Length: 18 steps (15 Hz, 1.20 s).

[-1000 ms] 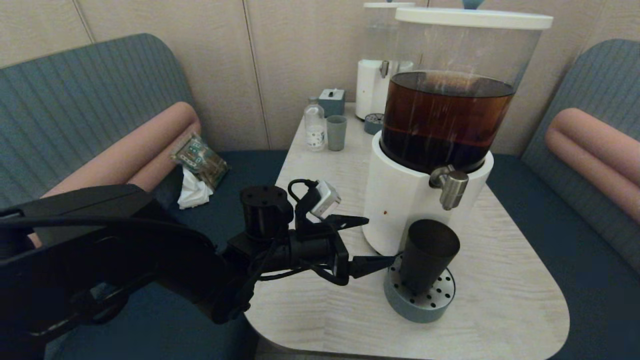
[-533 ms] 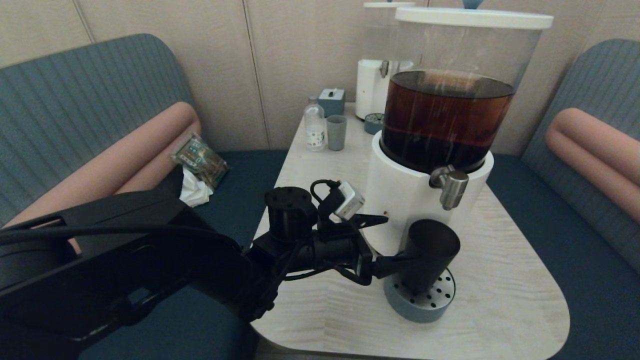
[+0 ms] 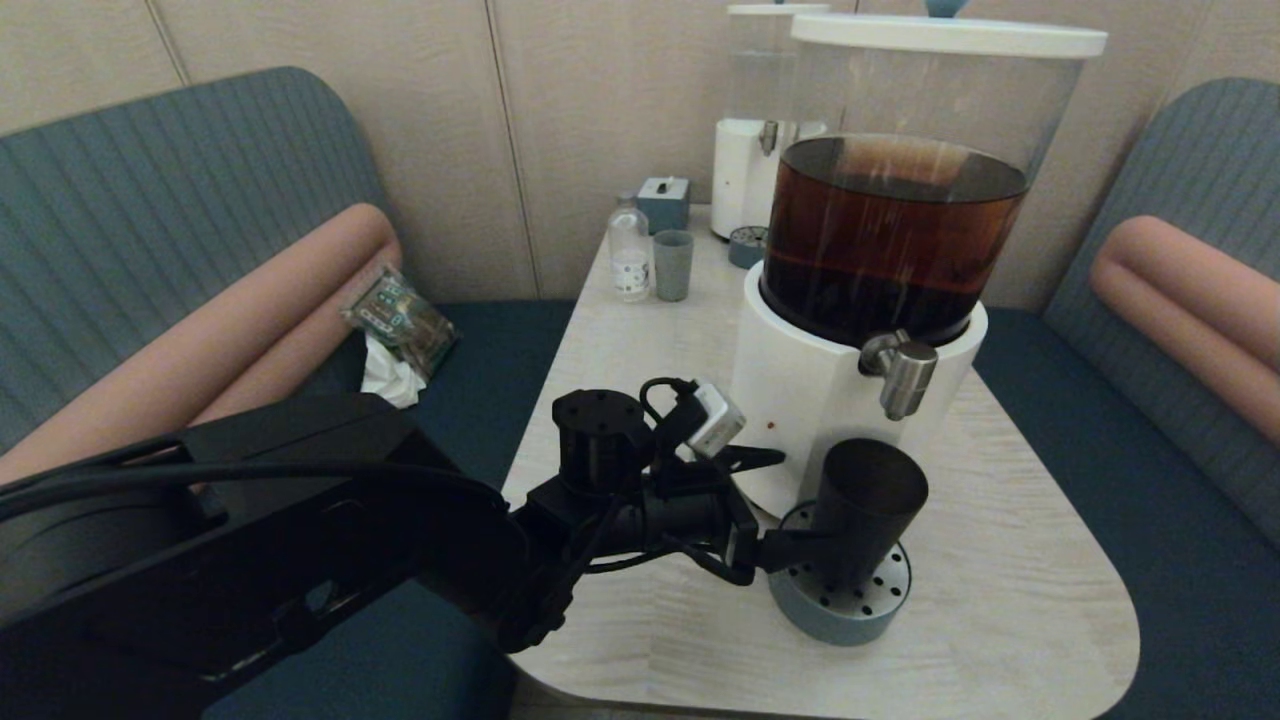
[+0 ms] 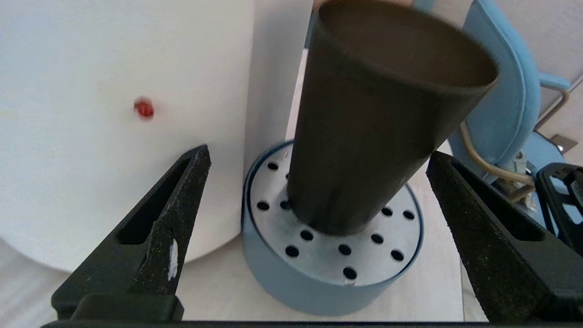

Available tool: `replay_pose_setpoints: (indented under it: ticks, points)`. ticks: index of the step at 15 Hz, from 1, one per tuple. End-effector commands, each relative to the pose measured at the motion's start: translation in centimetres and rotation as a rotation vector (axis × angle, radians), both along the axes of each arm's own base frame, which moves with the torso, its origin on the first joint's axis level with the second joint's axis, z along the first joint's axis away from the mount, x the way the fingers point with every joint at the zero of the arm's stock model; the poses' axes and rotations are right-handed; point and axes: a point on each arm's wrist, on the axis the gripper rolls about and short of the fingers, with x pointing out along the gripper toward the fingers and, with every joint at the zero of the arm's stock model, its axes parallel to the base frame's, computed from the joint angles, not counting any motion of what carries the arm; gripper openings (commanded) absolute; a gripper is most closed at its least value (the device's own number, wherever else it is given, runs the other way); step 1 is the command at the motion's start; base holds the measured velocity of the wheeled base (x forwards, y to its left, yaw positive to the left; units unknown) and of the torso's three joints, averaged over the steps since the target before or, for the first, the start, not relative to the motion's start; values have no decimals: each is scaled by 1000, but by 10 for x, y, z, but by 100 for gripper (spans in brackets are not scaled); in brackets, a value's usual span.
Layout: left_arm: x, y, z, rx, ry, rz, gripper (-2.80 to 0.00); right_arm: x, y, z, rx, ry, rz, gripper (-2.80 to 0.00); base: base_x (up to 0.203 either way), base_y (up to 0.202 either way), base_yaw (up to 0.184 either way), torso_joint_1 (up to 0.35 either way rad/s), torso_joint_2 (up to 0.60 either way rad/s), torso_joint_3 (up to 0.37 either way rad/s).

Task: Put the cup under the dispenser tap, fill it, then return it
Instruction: Place the cup next to the water dispenser

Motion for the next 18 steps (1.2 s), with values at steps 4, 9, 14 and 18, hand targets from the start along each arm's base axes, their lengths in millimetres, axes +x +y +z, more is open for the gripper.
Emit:
replay_pose_setpoints:
  ticks: [4,9,14,18]
  points:
    - [-6,2,-8,20,13,-7,0,0,0,0,0,1,0,-280,0,0,0,0,0,0]
    - [-11,-1,-8,23,17,-22,0,0,0,0,0,2,0,-280,0,0,0,0,0,0]
    - [-11,-9,-7,16,11,-33,0,0,0,0,0,2,0,-280,0,0,0,0,0,0]
    - [-10,-12,-9,16,11,-35,0,0,0,0,0,1,0,-280,0,0,0,0,0,0]
